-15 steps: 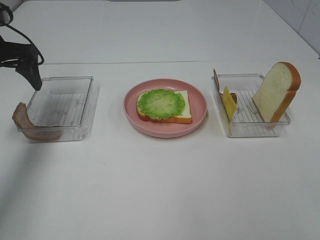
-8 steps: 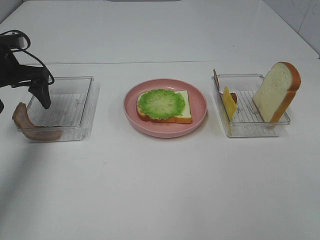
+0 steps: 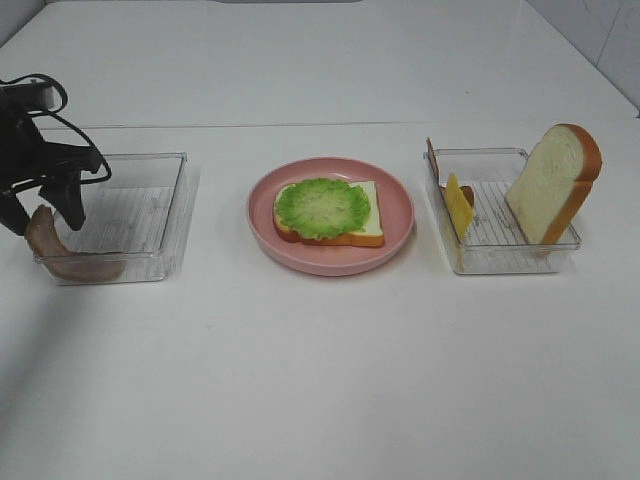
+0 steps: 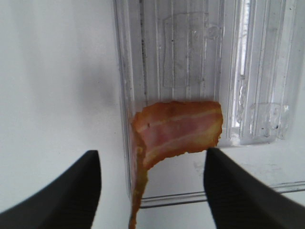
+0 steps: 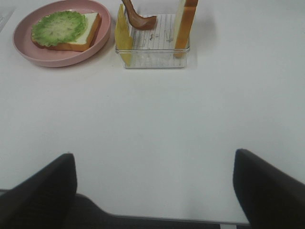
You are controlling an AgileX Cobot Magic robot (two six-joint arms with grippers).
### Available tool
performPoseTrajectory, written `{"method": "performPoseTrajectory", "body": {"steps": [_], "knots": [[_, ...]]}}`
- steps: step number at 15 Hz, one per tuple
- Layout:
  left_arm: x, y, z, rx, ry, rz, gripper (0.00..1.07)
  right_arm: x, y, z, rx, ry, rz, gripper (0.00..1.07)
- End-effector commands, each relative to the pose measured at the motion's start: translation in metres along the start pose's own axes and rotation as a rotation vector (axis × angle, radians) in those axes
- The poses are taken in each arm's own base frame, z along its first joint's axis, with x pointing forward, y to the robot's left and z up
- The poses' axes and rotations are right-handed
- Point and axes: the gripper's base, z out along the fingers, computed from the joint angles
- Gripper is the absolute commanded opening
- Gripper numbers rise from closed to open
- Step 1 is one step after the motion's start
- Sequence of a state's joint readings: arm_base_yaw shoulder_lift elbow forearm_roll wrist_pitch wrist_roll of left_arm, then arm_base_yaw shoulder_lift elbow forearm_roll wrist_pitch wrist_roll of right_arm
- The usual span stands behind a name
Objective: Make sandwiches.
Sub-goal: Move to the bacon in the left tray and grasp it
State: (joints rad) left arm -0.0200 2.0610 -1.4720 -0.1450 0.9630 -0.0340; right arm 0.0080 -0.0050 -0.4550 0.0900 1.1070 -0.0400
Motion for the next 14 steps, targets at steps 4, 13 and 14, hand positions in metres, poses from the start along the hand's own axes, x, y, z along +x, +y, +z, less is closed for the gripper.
{"method": "performPoseTrajectory", "body": {"steps": [4, 13, 14], "knots": [[0.000, 0.001, 0.003, -0.012, -0.006, -0.021, 0.10, 0.002, 0.001, -0.002, 0.002, -0.021, -0.004, 0.87], [-0.003, -0.003, -0.017, 0.005, -0.040, -0.024, 0.00, 0.002, 0.001, -0.002, 0.002, -0.021, -0.004, 0.87], [-0.008, -0.007, -0.034, 0.028, -0.071, -0.027, 0.00, 0.002, 0.001, -0.002, 0.002, -0.021, -0.004, 0.87]]}}
